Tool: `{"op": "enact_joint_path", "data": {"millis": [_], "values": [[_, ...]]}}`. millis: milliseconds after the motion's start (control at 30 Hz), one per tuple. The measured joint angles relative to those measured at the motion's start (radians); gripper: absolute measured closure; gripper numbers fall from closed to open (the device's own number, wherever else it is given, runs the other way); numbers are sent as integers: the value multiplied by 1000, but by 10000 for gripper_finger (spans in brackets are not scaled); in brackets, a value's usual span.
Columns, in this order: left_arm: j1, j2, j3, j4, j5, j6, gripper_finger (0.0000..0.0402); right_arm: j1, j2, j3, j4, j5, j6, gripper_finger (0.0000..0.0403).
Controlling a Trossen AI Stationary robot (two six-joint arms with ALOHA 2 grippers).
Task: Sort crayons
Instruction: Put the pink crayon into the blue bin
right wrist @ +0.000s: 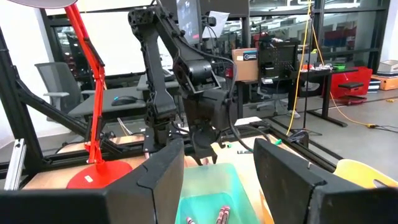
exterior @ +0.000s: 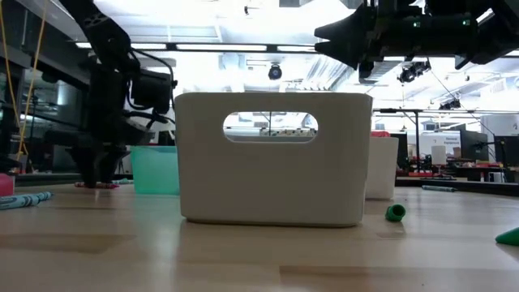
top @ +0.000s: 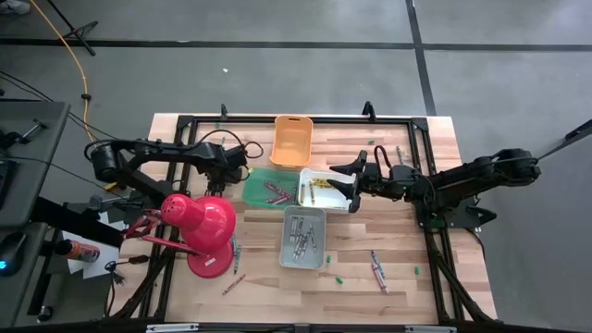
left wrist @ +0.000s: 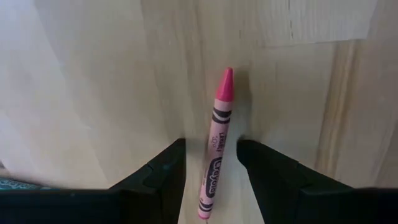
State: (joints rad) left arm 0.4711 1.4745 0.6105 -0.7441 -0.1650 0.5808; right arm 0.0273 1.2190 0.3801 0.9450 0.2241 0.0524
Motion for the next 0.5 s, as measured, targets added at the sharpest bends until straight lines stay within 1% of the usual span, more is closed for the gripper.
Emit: {"op": "enact_joint_path", "data": {"millis": [67, 133, 233, 367, 400, 500], "values": [[0, 6, 0, 0, 0, -3, 247, 0, 0, 0, -2, 0, 0, 214], [0, 6, 0, 1, 0, -20, 257, 0, 0, 0, -5, 0, 0, 214], [0, 2, -2, 3, 1, -51, 296, 0, 0, -1, -6, 0, 0, 214], [0, 2, -3, -2, 8, -87, 379, 0, 0, -1, -6, 0, 0, 214], [2, 1, -3, -2, 10, -98, 389, 0, 0, -1, -6, 0, 0, 214], [2, 3, 6, -27, 7, -114, 391, 0, 0, -1, -6, 0, 0, 214]]}}
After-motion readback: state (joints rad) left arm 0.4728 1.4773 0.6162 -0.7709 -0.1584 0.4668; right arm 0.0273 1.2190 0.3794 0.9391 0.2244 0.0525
